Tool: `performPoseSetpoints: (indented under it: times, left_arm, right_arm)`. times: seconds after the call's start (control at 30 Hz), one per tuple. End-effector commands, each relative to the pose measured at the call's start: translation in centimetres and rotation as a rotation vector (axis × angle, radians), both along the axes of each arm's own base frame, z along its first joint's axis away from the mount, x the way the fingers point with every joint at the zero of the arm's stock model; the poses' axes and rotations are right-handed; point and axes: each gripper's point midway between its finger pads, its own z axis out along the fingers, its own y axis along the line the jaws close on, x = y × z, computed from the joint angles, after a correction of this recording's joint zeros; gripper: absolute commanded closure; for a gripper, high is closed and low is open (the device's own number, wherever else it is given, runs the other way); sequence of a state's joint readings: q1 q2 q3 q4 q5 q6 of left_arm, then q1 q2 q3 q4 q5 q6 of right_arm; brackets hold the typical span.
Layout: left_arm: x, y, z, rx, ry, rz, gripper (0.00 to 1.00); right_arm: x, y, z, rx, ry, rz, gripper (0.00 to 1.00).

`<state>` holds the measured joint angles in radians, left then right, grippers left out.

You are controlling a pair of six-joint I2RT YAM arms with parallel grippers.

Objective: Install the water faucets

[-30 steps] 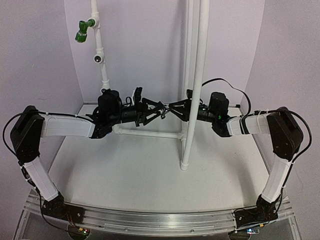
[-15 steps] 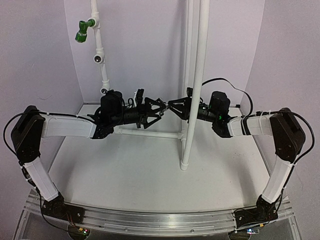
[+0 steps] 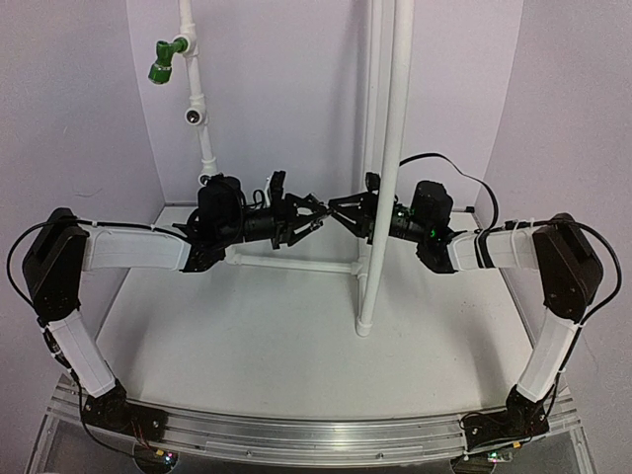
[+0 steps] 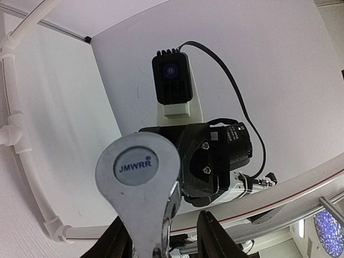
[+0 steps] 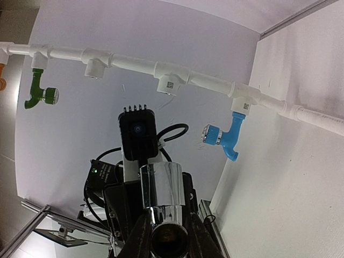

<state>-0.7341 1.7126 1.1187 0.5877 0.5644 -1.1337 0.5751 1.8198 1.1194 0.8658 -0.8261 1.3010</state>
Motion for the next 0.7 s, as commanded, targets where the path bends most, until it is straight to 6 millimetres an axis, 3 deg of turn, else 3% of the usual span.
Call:
performPoseSetpoints:
  times: [0.0,0.23,0.37,0.5,0.53,0.67]
  left_arm:
    - [0.2,-0.2,3.0,-0.063,-0.062,0.002,0.59]
    - [0.4,0.0,3.4,-0.067,-0.062,0.021,0.68]
    - [0.5,0.4,3.6,-0.062,-0.072,0.044,0.8]
    - [0.5,1.2,3.6,-0.044,-0.08,0.08,0.98]
    - [0.4,1.5,3.7,-0.038,-0.085,0.091,1.0]
    - [0.0,3.3,3.2,0.006,-0.09,0.147,1.0]
  right_arm:
    - [-1.1,-0.2,4.4,0.075,-0.117,-0.002,1.0]
    - [-1.9,0.5,4.4,0.078,-0.118,0.016,1.0]
    - [-2.0,0.4,4.4,0.078,-0.116,0.005,1.0]
    - [-2.1,0.2,4.5,0.074,-0.13,-0.003,1.0]
    - [-2.1,0.2,4.4,0.07,-0.134,-0.009,0.96]
    - [-1.9,-0.9,3.7,0.03,-0.152,-0.05,0.35]
